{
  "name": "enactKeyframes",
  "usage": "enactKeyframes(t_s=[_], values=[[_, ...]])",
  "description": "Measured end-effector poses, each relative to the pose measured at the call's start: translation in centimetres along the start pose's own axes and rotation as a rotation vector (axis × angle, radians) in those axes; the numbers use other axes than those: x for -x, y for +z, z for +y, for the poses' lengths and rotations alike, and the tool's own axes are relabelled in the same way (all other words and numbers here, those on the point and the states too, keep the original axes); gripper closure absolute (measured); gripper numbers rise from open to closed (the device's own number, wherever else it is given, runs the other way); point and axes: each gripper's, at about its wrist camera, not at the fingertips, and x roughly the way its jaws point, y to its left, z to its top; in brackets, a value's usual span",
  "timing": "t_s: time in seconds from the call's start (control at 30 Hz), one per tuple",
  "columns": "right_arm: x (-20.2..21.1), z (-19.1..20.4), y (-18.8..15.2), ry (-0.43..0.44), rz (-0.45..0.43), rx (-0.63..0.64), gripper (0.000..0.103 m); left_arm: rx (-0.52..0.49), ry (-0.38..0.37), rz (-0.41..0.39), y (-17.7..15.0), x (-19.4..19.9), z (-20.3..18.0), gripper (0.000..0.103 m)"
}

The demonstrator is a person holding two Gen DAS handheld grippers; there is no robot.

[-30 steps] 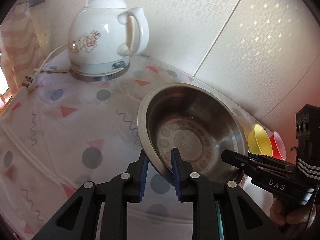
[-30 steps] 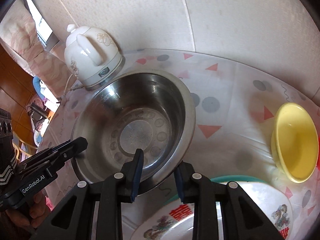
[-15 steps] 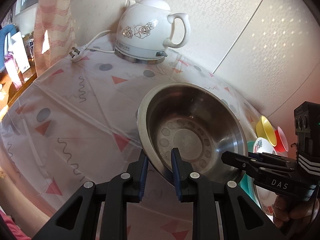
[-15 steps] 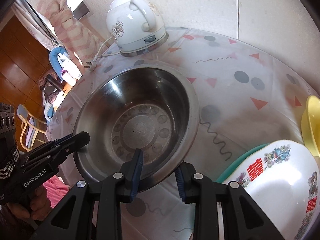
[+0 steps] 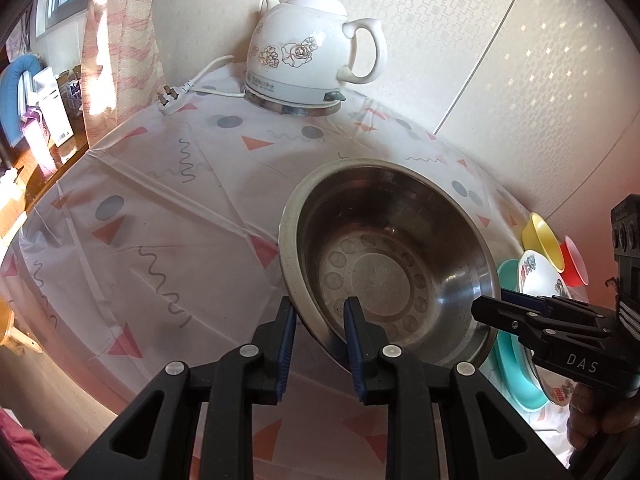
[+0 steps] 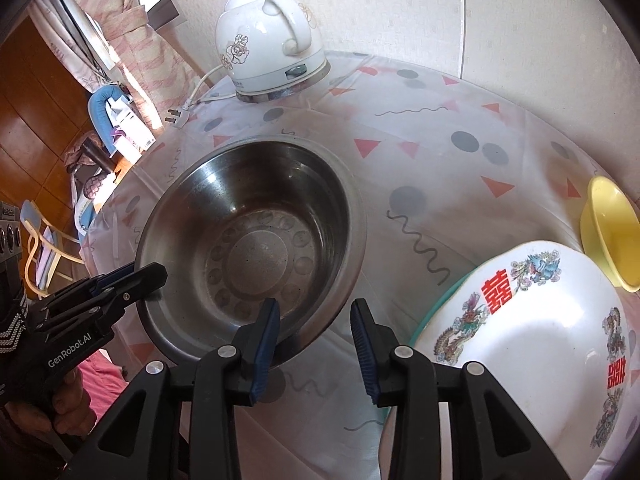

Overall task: Organize plates and bowls
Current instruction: 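Grasp the steel basin rim with the left gripper and drag it along the table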

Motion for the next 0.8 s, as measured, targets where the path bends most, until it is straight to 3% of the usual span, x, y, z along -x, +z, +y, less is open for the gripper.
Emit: enactKeyframes(t_s=[0.23, 0.57, 0.8], values=[[1.7, -0.8, -0.9, 0.014, -0.045, -0.041, 0.066, -0.013, 0.075, -0.045, -0.2, 1.5, -0.1, 0.064], [4.6, -2.1, -1.7, 0.064, -0.139, -0.101, 0.062, -0.071, 0.102, -0.141, 0.3, 4.5, -1.9, 0.064], [6.7, -5.4, -2.6, 0.073, -0.208, -0.191, 0.061, -0.146, 0.077, -0.141, 0.6, 4.6, -4.7, 0.063]])
